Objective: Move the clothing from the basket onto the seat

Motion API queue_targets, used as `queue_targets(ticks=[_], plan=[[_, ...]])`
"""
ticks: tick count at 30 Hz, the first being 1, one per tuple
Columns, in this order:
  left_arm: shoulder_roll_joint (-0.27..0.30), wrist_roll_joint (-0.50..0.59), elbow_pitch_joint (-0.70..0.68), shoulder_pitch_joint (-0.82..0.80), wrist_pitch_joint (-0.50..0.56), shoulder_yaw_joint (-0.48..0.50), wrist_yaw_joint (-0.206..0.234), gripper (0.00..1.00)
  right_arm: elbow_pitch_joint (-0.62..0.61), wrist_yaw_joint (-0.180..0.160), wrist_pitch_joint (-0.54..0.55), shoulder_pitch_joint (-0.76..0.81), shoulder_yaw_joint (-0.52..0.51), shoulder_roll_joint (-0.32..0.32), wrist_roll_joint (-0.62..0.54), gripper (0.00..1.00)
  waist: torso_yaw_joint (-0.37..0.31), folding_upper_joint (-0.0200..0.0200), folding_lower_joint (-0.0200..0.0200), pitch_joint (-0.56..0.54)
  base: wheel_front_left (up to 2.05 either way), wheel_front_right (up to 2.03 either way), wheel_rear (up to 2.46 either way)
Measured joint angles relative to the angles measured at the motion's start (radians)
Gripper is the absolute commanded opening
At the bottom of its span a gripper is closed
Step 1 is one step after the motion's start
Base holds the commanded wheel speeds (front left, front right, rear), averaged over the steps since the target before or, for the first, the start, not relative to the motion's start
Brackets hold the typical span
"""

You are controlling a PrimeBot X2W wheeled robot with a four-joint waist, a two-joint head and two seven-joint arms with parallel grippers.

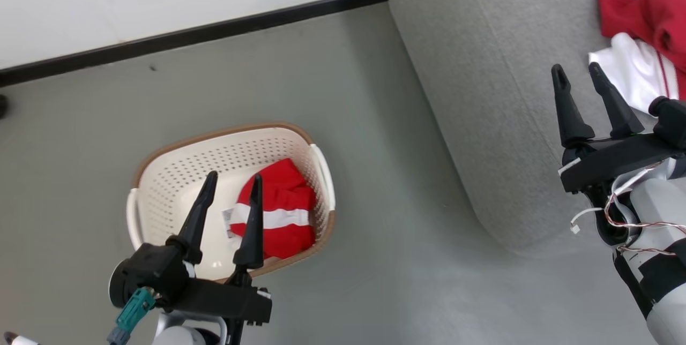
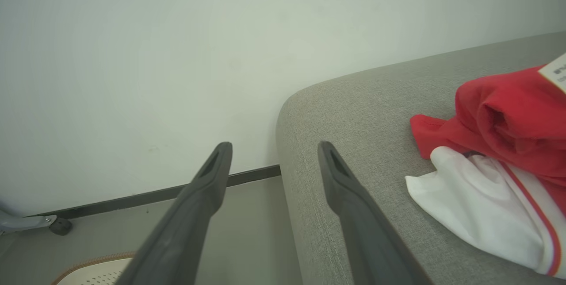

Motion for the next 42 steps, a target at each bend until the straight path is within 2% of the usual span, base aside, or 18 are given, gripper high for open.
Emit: queue_targets(ticks=[11, 21, 27, 35, 42], plan=[[-0.023, -0.01, 0.099, 0.04, -0.027, 0.072, 0.009, 1.0, -0.035, 0.0, 0.0, 0.036, 0.042, -0.025, -0.016, 1.0, 0.149, 0.0, 0.0, -0.094, 0.0, 0.0, 0.0], [-0.066, -0.01, 0.19, 0.04, -0.035, 0.053, 0.009, 1.0, -0.064, -0.002, 0.0, 0.286, -0.012, -0.017, -0.026, 1.0, 0.289, 0.0, 0.0001, -0.192, 0.0, 0.0, 0.0], [-0.063, -0.009, 0.213, 0.056, -0.043, 0.047, 0.007, 1.0, -0.108, -0.028, 0.0, 0.376, -0.017, 0.019, -0.058, 1.0, 0.367, 0.0, 0.0001, -0.253, 0.0, 0.0, 0.0], [-0.042, -0.009, 0.228, 0.099, -0.044, 0.052, -0.003, 1.0, -0.168, -0.064, 0.0, 0.417, -0.02, 0.028, -0.119, 1.0, 0.423, 0.0, 0.0, -0.329, 0.0, 0.0, 0.0], [-0.04, -0.009, 0.232, 0.1, -0.047, 0.065, -0.012, 1.0, -0.191, -0.073, 0.0, 0.448, -0.022, 0.049, -0.156, 1.0, 0.435, 0.0, 0.0, -0.352, 0.0, 0.0, 0.0]])
